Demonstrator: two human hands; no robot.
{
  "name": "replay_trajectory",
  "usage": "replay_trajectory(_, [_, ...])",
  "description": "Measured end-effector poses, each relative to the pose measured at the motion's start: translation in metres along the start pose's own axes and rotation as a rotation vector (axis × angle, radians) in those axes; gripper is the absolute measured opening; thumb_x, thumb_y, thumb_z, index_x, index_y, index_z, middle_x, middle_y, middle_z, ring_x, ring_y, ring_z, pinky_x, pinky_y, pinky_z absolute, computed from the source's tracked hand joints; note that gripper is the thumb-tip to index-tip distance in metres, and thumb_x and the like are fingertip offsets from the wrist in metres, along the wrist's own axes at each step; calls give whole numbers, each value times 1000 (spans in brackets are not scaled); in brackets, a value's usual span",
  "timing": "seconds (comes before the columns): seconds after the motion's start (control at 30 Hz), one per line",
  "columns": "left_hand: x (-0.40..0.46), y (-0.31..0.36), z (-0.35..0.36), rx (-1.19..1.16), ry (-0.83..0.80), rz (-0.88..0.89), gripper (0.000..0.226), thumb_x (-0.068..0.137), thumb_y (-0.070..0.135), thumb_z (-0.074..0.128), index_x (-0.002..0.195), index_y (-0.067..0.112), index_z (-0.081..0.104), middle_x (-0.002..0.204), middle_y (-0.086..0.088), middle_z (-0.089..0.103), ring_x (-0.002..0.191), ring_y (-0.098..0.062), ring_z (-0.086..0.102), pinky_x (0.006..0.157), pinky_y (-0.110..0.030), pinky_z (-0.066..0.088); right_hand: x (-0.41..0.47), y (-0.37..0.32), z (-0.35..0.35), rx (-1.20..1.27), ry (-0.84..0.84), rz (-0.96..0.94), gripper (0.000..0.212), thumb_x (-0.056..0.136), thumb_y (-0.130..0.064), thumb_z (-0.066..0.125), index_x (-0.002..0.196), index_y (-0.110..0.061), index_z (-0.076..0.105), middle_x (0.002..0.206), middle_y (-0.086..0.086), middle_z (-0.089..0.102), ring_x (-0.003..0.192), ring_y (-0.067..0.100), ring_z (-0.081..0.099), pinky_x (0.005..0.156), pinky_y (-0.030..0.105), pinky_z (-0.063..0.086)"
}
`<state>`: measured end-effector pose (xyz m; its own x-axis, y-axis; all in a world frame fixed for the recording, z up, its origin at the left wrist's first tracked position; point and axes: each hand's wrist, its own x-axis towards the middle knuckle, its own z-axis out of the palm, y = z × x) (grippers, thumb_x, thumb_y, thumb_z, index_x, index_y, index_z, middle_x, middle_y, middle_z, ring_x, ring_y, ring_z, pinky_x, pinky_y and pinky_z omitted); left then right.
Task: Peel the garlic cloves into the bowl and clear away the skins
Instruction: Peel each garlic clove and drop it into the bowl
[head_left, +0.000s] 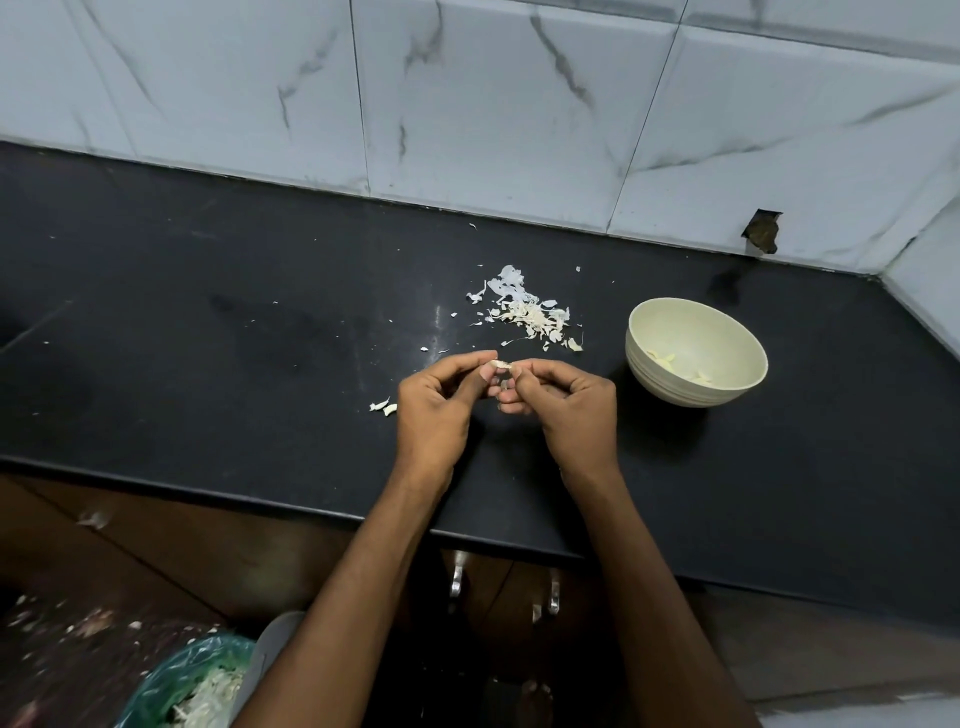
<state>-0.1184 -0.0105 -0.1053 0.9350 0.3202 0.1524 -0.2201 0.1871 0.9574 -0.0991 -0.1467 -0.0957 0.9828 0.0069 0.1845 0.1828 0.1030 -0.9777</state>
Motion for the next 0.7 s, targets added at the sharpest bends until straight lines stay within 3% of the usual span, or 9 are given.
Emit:
replay_trajectory(0.23, [0,0,-3,-97,45,-48,21,94,2,71,114,-1,75,103,-15,79,85,-20,74,96,-45,57,6,8,-4,-121,207,25,12,97,-6,67,97,-8,78,71,5,77,72,22,78,73,39,64])
replay_trajectory(0.37, [0,0,-3,-92,50,-59,22,93,3,72,115,-1,75,103,-15,79,87,-20,74,95,-42,58,7,12,-5,-325,214,-80,11,97,-16,70,95,-13,81,78,2,77,71,11,76,69,35,64])
replay_trajectory(0.47, [0,1,-3,-88,48,-51,23,92,2,73,115,-2,75,103,-16,79,90,-22,73,89,-34,60,8,13,-9,-426,250,-185,4,87,-17,83,90,-17,81,85,-2,75,70,6,71,68,22,55])
replay_trajectory(0.6, [1,-1,-2,-40,27,-39,23,92,3,74,115,2,77,104,-11,79,88,-21,74,91,-35,60,8,12,-8,-490,112,-331,20,89,-4,76,100,-20,82,106,-4,72,93,6,68,74,13,48])
replay_trajectory(0.7, [-1,0,0,11,9,-19,22,93,3,73,115,5,77,105,-9,80,87,-19,75,86,-27,59,5,13,-6,-515,-9,-370,27,93,-2,71,114,-17,80,104,-3,73,78,2,65,70,12,46])
